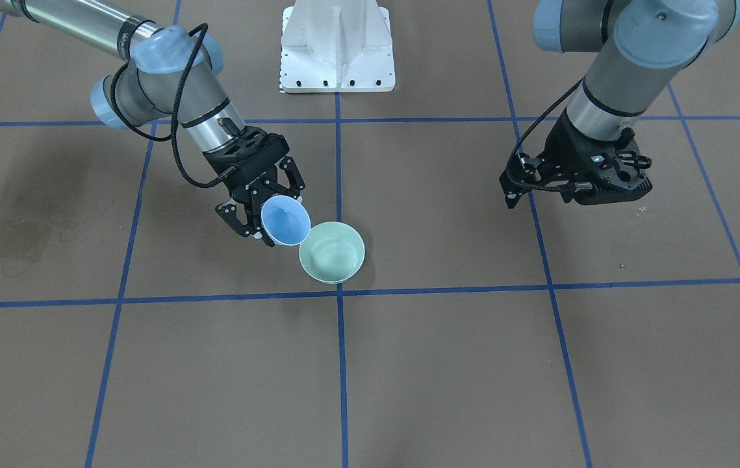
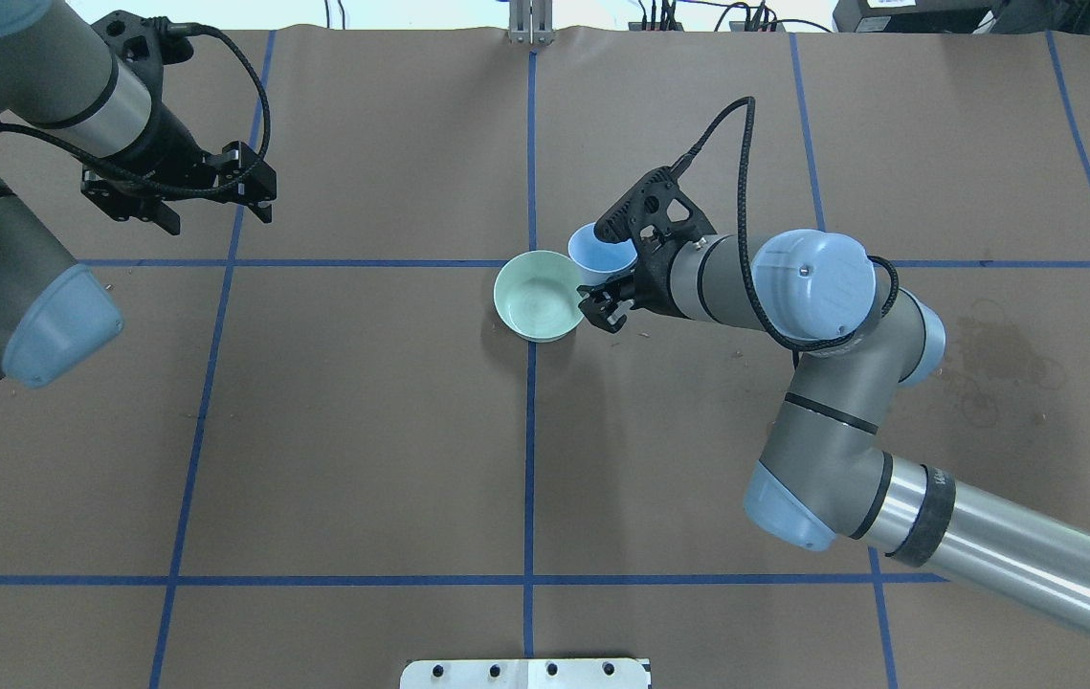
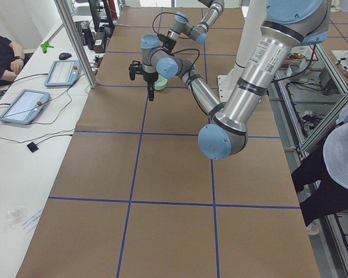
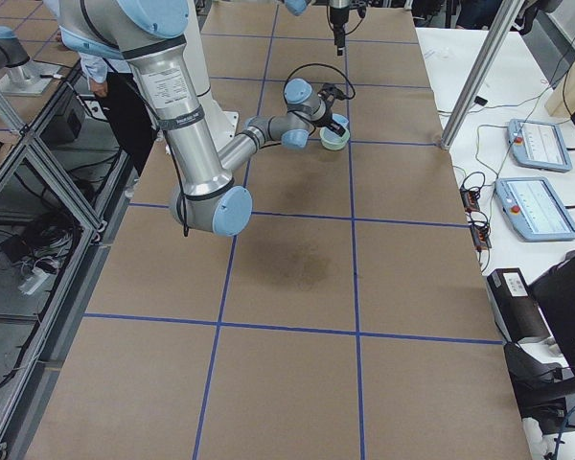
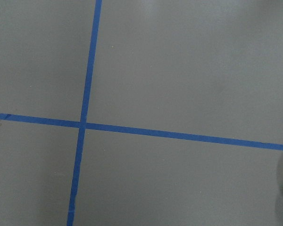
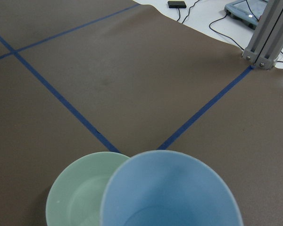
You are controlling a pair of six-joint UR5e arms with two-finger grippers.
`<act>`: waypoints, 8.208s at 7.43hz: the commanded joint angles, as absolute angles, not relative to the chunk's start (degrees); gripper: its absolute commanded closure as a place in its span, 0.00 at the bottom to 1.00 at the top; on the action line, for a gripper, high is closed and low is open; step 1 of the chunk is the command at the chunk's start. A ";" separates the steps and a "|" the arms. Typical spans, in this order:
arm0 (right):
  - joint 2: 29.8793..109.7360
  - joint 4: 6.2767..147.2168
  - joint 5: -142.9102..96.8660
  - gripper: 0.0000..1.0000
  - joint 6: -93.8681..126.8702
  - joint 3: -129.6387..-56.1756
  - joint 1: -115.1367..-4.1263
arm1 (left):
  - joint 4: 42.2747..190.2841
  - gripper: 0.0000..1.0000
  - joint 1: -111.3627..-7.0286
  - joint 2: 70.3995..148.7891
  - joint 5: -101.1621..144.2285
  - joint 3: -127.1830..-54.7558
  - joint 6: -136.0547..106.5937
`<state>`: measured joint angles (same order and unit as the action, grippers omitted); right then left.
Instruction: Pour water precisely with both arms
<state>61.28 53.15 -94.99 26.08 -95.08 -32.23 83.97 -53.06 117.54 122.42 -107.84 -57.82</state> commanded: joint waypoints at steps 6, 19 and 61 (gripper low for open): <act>53.09 81.19 -102.30 1.00 16.44 -95.19 -32.26 | 84.20 0.00 -53.17 117.25 122.34 -107.23 -57.74; 37.64 102.21 -103.36 1.00 1.06 -81.15 -32.43 | 84.11 0.00 -55.63 113.91 122.43 -107.31 -49.49; 102.04 52.91 -40.16 1.00 92.20 -97.56 -22.59 | 84.29 0.00 -55.11 114.35 122.26 -106.70 -55.02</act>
<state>101.84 53.84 -39.89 92.37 -98.80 -22.69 84.29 -55.11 114.31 122.26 -106.66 -54.98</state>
